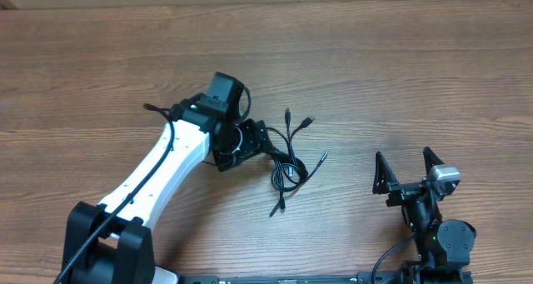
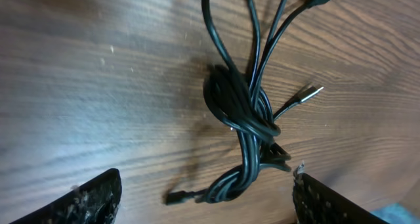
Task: Untangle cables
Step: 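Move the left gripper over the black cable bundle and lower it, then close the left gripper on the cable bundle's knotted middle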
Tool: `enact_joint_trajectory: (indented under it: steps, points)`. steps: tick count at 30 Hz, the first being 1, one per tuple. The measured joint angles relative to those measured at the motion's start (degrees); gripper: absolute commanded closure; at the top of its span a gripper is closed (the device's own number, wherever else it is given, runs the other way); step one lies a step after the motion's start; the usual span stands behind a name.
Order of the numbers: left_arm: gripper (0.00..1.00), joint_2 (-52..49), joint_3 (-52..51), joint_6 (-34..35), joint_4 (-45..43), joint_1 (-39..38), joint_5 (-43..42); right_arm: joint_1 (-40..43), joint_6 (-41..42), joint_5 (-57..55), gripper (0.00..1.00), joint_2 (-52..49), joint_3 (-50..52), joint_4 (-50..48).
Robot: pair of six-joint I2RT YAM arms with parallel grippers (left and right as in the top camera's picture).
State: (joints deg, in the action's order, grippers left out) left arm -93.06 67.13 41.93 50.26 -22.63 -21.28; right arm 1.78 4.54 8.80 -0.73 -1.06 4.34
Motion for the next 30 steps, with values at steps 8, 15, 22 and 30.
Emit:
enact_joint_trajectory:
  steps: [8, 15, 22, 30]
  points:
    - [0.04, -1.73, 0.00, 12.07, -2.43, -4.15, 0.26, 0.02, 1.03, 0.00, 0.00, 0.00, 0.00, -0.04]
    - [0.11, -3.52, 0.00, 28.65, -5.53, -5.42, 2.27, 0.00, 1.22, 0.02, 0.00, 0.00, 0.00, -0.02]
    - [0.18, -3.72, 0.02, 35.17, -6.64, -5.49, 4.57, 0.02, 1.27, 0.00, 0.00, 0.00, 0.00, -0.04]
    - [0.21, -3.72, 0.02, 39.15, -7.48, -6.58, 7.69, 0.00, 1.25, -0.02, 0.00, 0.00, 0.00, -0.07]
